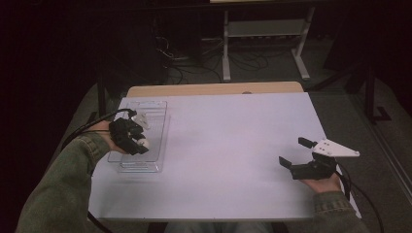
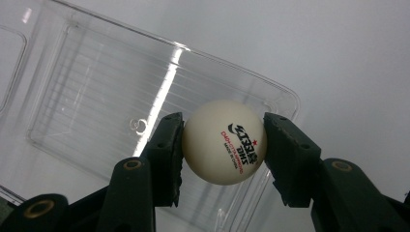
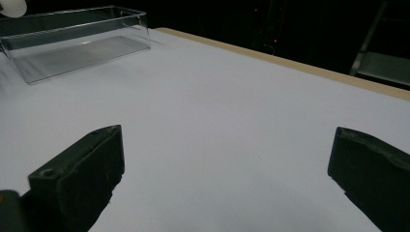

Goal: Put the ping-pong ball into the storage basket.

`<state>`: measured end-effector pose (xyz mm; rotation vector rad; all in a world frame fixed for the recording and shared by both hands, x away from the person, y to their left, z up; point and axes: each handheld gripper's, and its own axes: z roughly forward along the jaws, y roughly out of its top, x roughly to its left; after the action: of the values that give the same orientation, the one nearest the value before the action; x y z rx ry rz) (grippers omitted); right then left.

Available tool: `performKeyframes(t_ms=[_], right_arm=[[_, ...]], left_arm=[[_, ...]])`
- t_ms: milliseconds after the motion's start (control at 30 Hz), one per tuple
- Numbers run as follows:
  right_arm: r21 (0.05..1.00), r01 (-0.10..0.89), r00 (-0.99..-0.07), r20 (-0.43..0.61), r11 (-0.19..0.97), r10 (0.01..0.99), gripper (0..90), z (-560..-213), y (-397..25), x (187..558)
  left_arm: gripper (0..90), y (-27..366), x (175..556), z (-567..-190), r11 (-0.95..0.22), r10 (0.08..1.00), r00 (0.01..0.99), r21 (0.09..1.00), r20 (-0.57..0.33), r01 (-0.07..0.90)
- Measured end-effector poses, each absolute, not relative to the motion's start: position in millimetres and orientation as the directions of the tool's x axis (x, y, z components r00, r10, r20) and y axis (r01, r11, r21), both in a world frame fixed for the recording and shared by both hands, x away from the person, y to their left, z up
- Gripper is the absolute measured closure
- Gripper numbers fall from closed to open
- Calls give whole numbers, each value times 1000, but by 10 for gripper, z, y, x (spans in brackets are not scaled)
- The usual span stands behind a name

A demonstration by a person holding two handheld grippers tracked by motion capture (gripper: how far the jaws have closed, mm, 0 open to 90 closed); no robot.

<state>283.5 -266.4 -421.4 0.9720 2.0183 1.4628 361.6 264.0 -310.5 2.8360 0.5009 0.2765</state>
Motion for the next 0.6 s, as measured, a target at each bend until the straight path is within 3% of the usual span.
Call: performKeyframes(t_ms=[600], right_arm=[[942, 273, -649, 31, 194, 760, 0, -4218, -2652, 2837]], left_arm=[[508, 2496, 3711, -3223, -943, 286, 942, 224, 174, 245]])
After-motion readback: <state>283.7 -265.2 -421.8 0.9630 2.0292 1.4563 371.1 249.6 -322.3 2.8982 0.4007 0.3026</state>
